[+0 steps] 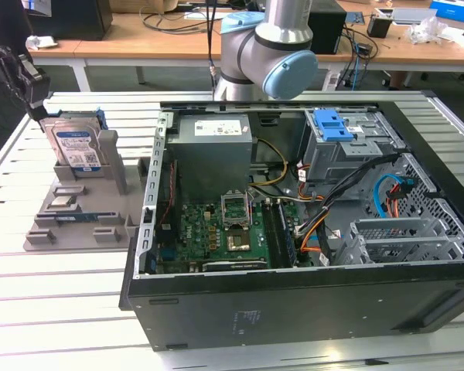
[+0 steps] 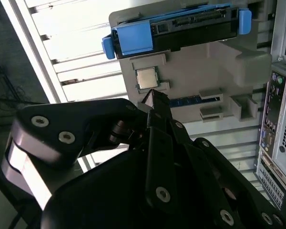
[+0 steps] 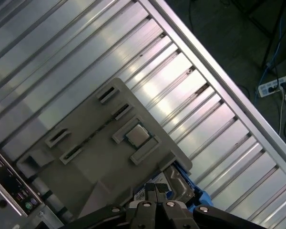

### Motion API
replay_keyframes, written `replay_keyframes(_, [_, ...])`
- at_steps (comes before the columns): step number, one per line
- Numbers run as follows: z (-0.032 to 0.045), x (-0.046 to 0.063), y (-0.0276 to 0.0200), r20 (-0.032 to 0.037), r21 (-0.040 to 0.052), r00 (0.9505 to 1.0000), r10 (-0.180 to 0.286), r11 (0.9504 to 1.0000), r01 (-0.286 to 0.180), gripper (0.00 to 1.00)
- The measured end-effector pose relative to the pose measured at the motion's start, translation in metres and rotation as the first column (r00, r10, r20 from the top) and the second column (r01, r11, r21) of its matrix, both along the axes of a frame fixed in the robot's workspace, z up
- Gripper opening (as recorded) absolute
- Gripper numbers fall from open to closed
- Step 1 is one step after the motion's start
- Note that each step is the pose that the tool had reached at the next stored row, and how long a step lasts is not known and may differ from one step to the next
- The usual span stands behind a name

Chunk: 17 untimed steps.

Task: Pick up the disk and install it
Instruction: 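Pick up the disk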

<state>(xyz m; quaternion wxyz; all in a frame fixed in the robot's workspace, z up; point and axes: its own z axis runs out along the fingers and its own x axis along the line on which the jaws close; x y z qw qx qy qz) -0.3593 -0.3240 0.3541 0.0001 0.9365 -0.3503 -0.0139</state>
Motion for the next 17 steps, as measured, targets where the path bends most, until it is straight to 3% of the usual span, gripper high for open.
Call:
replay_keyframes(4, [0.0,0.0,0.0,0.0001,-0.0017,1.0,-0.005,1.0,0.005,0.1])
replay_keyframes(8, [0.0,0.0,0.0,0.0,-0.005,0.9986,-0.053,0.9986,0.053,0.1])
replay_keyframes(17, [-0.0001,0.0,0.0,0.0005,-0.0082,0.9872,-0.16,0.9872,0.16,0.1])
